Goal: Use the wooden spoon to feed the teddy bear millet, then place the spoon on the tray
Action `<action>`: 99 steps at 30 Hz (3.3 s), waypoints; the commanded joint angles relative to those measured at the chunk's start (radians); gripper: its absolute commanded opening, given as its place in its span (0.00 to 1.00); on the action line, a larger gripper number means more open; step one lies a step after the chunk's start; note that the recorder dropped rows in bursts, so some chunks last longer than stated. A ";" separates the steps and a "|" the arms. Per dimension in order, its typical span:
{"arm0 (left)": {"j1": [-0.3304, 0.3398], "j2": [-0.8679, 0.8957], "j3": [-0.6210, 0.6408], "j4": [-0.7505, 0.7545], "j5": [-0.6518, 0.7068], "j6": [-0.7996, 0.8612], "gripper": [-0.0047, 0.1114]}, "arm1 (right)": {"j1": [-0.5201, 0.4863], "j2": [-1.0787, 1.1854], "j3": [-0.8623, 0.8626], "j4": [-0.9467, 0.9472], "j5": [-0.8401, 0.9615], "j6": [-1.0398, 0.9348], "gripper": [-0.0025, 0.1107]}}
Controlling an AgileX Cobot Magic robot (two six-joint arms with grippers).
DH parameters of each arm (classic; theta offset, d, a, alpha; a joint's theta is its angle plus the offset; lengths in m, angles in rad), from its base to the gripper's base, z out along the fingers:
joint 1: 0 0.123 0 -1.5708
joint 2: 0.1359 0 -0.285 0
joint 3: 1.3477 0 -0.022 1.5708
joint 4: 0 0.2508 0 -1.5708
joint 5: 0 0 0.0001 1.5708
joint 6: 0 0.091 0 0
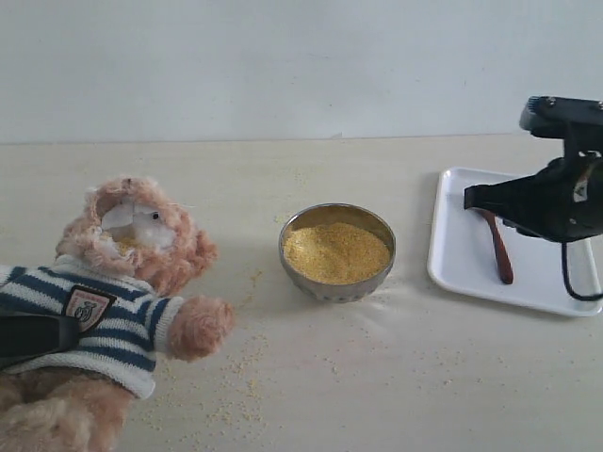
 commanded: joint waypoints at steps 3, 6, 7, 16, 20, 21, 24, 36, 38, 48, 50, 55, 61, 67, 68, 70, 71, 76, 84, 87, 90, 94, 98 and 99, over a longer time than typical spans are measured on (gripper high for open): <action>0.004 -0.007 0.001 -0.023 0.022 0.005 0.08 | -0.006 -0.427 0.310 0.124 -0.172 -0.058 0.02; 0.004 -0.007 0.001 -0.023 0.022 0.005 0.08 | -0.006 -0.668 0.439 0.133 -0.159 -0.056 0.02; 0.004 -0.007 0.001 -0.023 0.022 0.005 0.08 | -0.006 -0.743 0.469 0.133 -0.157 -0.055 0.02; 0.004 -0.007 0.001 -0.023 0.022 0.005 0.08 | -0.006 -0.963 0.509 0.133 -0.152 -0.055 0.02; 0.004 -0.007 0.001 -0.023 0.022 0.005 0.08 | -0.008 -0.986 0.519 0.133 -0.143 -0.059 0.02; 0.004 -0.007 0.001 -0.023 0.022 0.005 0.08 | -0.008 -1.005 0.523 0.131 -0.126 -0.076 0.02; 0.004 -0.007 0.001 -0.023 0.022 0.005 0.08 | -0.008 -1.106 0.567 0.135 -0.099 -0.177 0.02; 0.004 -0.007 0.001 -0.023 0.022 0.005 0.08 | -0.008 -1.432 0.742 0.256 -0.084 -0.467 0.02; 0.004 -0.007 0.001 -0.023 0.022 0.005 0.08 | -0.008 -1.439 0.742 0.258 -0.072 -0.499 0.02; 0.004 -0.007 0.001 -0.023 0.022 0.005 0.08 | -0.006 -1.477 0.742 0.258 -0.040 -0.526 0.02; 0.004 -0.007 0.001 -0.023 0.022 0.005 0.08 | -0.006 -1.494 0.742 0.258 -0.031 -0.533 0.02; 0.004 -0.007 0.001 -0.023 0.022 0.005 0.08 | -0.006 -1.514 0.742 0.258 -0.019 -0.532 0.02; 0.004 -0.007 0.001 -0.023 0.022 0.005 0.08 | -0.006 -1.514 0.742 0.258 -0.025 -0.523 0.02; 0.004 -0.007 0.001 -0.023 0.022 0.005 0.08 | -0.006 -1.514 0.742 0.258 -0.025 -0.523 0.02; 0.004 -0.007 0.001 -0.023 0.022 0.005 0.08 | -0.006 -1.514 0.742 0.258 -0.025 -0.523 0.02; 0.004 -0.007 0.001 -0.023 0.022 0.005 0.08 | -0.006 -1.514 0.742 0.258 -0.025 -0.523 0.02; 0.004 -0.007 0.001 -0.023 0.022 0.005 0.08 | -0.006 -1.514 0.742 0.258 -0.025 -0.523 0.02; 0.004 -0.007 0.001 -0.023 0.022 0.005 0.08 | -0.006 -1.514 0.742 0.258 -0.025 -0.523 0.02; 0.004 -0.007 0.001 -0.074 0.031 0.010 0.08 | -0.006 -1.514 0.742 0.258 -0.025 -0.523 0.02; 0.004 -0.007 -0.004 -0.096 -0.028 0.010 0.08 | -0.006 -1.514 0.742 0.258 -0.025 -0.523 0.02; 0.004 -0.007 -0.007 -0.097 -0.118 0.010 0.08 | -0.006 -1.514 0.742 0.258 -0.025 -0.523 0.02; 0.004 -0.005 -0.021 -0.112 -0.193 0.010 0.08 | -0.006 -1.514 0.742 0.258 -0.025 -0.523 0.02; -0.001 0.013 -0.045 -0.121 -0.225 0.010 0.08 | -0.006 -1.514 0.742 0.258 -0.025 -0.523 0.02; -0.008 0.025 -0.052 -0.121 -0.227 0.010 0.08 | -0.006 -1.514 0.742 0.258 -0.025 -0.523 0.02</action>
